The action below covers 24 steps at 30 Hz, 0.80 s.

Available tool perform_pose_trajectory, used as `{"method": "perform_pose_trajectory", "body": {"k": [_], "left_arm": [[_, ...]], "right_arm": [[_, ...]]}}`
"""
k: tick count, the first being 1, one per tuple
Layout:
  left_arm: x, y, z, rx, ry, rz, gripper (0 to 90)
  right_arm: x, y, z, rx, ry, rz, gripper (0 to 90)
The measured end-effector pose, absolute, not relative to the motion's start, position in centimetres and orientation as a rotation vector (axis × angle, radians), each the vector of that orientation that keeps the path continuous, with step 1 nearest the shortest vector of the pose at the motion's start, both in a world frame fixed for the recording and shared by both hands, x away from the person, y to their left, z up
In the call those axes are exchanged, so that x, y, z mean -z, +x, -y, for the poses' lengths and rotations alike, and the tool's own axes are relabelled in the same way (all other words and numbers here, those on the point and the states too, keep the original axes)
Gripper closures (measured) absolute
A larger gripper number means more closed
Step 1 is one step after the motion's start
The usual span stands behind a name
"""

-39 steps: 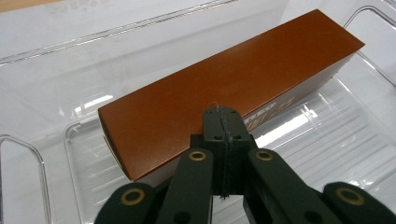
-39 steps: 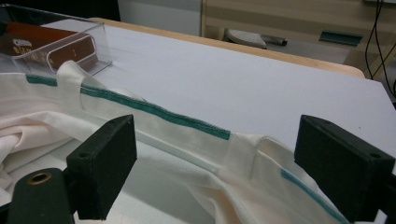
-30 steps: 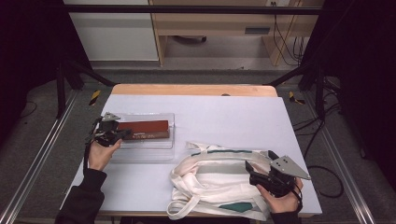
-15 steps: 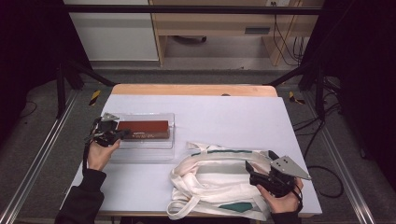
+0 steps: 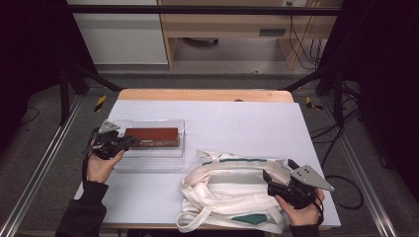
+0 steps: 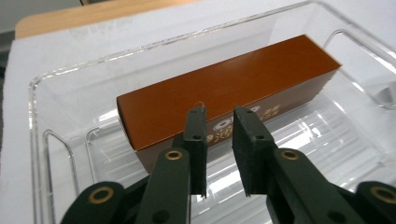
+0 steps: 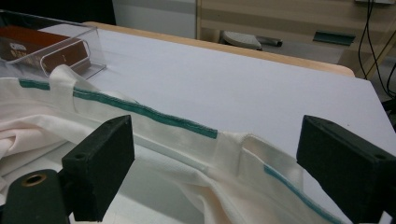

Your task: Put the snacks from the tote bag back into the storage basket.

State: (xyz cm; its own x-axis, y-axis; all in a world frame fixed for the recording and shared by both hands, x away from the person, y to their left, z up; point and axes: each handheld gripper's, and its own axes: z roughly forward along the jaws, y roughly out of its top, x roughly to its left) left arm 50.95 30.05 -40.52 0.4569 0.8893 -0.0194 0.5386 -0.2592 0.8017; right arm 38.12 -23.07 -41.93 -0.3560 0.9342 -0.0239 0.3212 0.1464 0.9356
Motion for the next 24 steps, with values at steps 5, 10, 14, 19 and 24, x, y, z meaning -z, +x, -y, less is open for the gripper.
{"method": "perform_pose_trajectory", "body": {"k": [5, 10, 14, 19, 24], "left_arm": [[39.9, 49.0, -30.2, -0.592, 1.884, -1.137, 59.7], [39.9, 47.3, -30.3, -0.643, 1.862, -1.086, 47.6], [40.2, 46.5, -30.4, -0.651, 1.834, -1.088, 40.6], [40.6, 45.6, -30.7, -0.641, 1.821, -1.097, 33.3], [41.0, 44.1, -31.1, -0.642, 1.791, -1.096, 27.5]], "right_arm": [[41.9, 38.1, 23.4, -1.210, 1.220, -1.768, 10.2], [41.7, 38.0, 23.9, -1.210, 1.232, -1.752, 9.3], [41.7, 38.0, 24.4, -1.215, 1.247, -1.744, 8.5], [41.8, 38.1, 25.1, -1.208, 1.265, -1.739, 8.1], [41.6, 37.9, 25.6, -1.209, 1.275, -1.726, 7.9]]}}
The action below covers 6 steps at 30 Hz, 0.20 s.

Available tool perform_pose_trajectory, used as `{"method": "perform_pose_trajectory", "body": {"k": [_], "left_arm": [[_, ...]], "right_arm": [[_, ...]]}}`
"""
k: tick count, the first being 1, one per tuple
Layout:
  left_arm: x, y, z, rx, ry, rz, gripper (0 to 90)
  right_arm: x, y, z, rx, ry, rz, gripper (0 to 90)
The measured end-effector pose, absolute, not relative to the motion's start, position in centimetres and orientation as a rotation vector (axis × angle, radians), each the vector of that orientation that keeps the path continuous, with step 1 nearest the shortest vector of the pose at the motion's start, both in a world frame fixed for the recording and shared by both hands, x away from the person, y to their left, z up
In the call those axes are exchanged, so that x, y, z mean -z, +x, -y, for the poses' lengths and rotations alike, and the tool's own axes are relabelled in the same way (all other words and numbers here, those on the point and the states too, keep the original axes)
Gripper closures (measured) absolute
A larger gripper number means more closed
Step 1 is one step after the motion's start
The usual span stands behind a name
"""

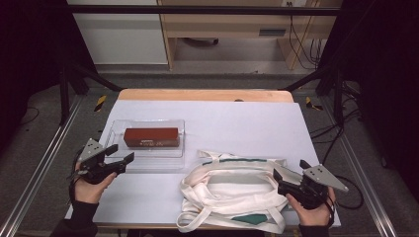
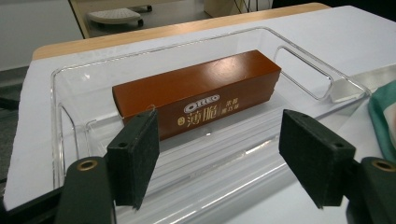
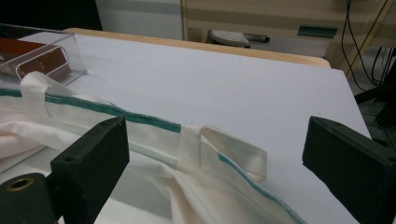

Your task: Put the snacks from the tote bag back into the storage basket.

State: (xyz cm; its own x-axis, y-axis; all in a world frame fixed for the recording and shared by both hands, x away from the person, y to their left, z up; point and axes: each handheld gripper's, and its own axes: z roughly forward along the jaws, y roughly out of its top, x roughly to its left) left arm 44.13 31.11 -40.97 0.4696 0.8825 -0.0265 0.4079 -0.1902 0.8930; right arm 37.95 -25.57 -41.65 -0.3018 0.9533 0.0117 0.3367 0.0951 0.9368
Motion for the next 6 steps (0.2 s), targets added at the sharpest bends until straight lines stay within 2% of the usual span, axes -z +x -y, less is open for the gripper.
{"method": "perform_pose_trajectory", "body": {"k": [6], "left_arm": [[41.6, 43.0, -31.6, -0.644, 1.795, -1.091, 24.8]], "right_arm": [[41.6, 37.8, 25.9, -1.210, 1.277, -1.720, 7.9]]}}
